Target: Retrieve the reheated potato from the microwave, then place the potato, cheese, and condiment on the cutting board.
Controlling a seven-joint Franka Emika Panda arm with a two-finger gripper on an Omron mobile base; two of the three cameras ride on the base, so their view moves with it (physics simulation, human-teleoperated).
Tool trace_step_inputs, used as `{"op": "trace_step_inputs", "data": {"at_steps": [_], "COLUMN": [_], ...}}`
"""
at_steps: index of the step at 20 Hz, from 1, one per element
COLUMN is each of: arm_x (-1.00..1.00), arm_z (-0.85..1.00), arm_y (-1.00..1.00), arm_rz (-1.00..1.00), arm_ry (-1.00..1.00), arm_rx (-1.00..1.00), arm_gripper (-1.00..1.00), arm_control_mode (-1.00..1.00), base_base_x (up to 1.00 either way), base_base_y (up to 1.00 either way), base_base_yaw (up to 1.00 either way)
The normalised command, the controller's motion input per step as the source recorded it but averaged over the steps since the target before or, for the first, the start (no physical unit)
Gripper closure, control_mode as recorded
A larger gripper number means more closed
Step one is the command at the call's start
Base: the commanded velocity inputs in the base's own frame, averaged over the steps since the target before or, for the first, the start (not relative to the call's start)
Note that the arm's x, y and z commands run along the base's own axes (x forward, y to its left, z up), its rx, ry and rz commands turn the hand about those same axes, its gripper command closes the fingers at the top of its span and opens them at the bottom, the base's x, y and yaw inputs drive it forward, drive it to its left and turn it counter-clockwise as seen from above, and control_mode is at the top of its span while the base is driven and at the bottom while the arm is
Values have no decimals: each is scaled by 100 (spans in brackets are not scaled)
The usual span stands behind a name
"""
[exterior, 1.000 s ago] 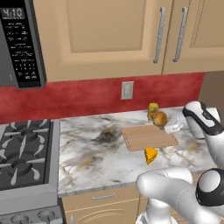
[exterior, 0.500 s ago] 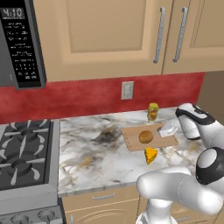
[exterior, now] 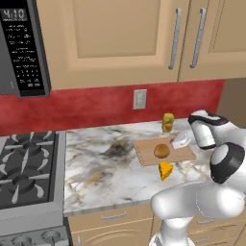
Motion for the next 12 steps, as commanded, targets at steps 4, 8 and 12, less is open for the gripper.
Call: {"op": "trace_step_inputs", "data": {"at_steps": [4,8,12], "arm_x": [-1,-6,-2], "arm_z": [0,14,32], "arm_y": [-6,-1,26], "arm_rz": [0,0,-1], "arm_ry": [1,7,12], "arm_rx": [0,0,-1], "arm_gripper": [100,100,-100], "arm_control_mode": [-100,-100,-100], "base_base_x": [0,0,0], "base_base_y": [0,0,0], "base_base_yaw": [0,0,0]}}
